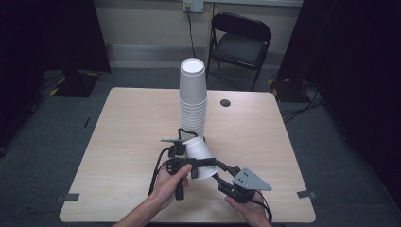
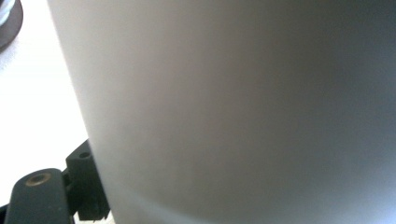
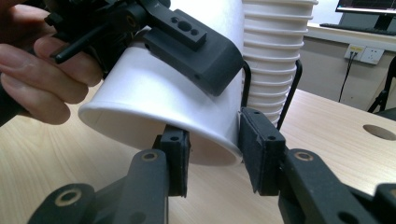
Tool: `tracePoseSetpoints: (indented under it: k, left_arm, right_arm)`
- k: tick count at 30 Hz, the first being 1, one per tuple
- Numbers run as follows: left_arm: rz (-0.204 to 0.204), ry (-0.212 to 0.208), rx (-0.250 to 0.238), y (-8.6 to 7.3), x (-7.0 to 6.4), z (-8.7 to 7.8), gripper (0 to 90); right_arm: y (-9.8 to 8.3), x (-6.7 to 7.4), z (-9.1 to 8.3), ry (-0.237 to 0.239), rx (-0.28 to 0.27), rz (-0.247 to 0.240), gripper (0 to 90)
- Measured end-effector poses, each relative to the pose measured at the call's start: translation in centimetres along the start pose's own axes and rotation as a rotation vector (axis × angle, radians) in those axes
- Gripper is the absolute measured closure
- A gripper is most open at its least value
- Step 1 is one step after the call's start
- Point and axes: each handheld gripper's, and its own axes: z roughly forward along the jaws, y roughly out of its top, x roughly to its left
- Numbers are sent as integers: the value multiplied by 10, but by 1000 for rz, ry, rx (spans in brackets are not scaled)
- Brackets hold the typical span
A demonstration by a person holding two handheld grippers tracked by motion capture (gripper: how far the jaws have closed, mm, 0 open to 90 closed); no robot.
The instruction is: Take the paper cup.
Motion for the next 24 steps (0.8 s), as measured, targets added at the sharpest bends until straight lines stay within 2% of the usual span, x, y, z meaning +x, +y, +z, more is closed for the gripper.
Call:
tracePoseSetpoints:
  k: [2, 4, 6, 8, 11, 14, 17, 24]
  left_arm:
    - [-4, -7, 9, -1, 0, 1, 128]
    - [-37, -25, 14, -3, -1, 3, 128]
    - [-50, -39, 23, -5, -2, 5, 128]
    - [-53, -45, 32, -7, -4, 8, 128]
    - [-34, -52, 40, -7, -7, 9, 128]
    - [-47, -56, 34, -8, -9, 9, 128]
    - [-38, -53, 42, -10, -9, 11, 128]
    - [-74, -79, 35, -13, -10, 13, 127]
  right_arm:
    - [0, 0, 1, 0, 1, 7, 641]
    - [-1, -1, 1, 2, -5, 16, 639]
    - [-1, -2, 1, 3, -7, 24, 639]
    - [-1, -2, 1, 3, -14, 31, 639]
    - [-1, -3, 2, -2, -21, 27, 643]
    - [-1, -4, 2, -5, -31, 29, 646]
    - [-2, -4, 3, -6, -25, 41, 646]
    - [-4, -6, 5, -21, -24, 58, 709]
